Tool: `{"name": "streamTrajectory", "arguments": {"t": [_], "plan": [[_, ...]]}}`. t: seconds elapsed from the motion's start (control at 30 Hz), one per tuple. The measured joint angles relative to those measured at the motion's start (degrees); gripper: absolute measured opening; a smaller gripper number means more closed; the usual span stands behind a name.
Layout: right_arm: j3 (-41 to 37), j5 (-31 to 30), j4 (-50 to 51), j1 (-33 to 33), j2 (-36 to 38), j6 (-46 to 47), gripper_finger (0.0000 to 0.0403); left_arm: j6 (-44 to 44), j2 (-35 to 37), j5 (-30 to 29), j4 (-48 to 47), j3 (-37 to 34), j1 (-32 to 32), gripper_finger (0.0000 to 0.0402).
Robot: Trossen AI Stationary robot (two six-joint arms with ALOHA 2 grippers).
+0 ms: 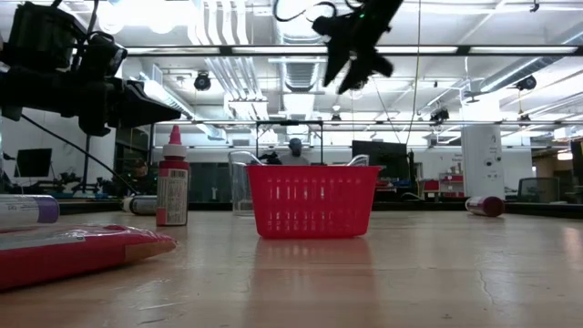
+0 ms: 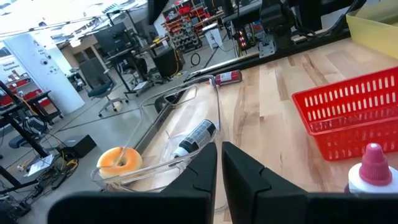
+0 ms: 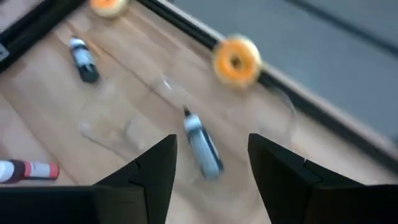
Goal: Pick & Place Food Item
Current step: Put the red food coloring bottle into the transparent bin
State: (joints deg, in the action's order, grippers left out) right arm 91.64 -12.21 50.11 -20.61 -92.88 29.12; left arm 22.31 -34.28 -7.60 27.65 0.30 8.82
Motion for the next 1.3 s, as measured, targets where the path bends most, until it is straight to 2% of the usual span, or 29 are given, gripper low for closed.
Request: {"name": "streamTrajectory", "arguments": {"t": [0.13,0.3,0.47,0.67,0.87,1.13,1.3], "plan": [[0.0,-0.9,10.4,0.1,2.5,10.4,0.0185,0.0,0.0,-0.1,-0.1,0.0,0.0,0.0028],[0.0,-6.8,21.8,0.1,2.9,20.7,0.0182,0.0,0.0,-0.1,-0.3,0.0,0.0,0.0028],[-1.9,-11.1,27.9,0.1,2.5,29.8,0.0185,0.0,0.0,-0.1,-0.3,0.0,0.0,0.0028],[-9.4,-11.4,27.8,-2.1,3.3,33.9,0.0185,0.0,0.0,0.0,-0.3,0.0,0.0,0.0028],[-18.5,-6.2,25.1,-5.6,5.2,35.0,0.0185,0.0,0.0,0.0,-0.3,0.0,0.0,0.0028],[-32.5,-0.9,14.1,-11.2,12.5,33.0,0.0185,0.0,0.0,0.0,-0.3,0.0,0.0,0.0028],[-38.9,-0.1,10.9,-12.3,17.3,34.5,0.0185,0.0,0.0,0.0,-0.3,0.0,0.0,0.0028]]}}
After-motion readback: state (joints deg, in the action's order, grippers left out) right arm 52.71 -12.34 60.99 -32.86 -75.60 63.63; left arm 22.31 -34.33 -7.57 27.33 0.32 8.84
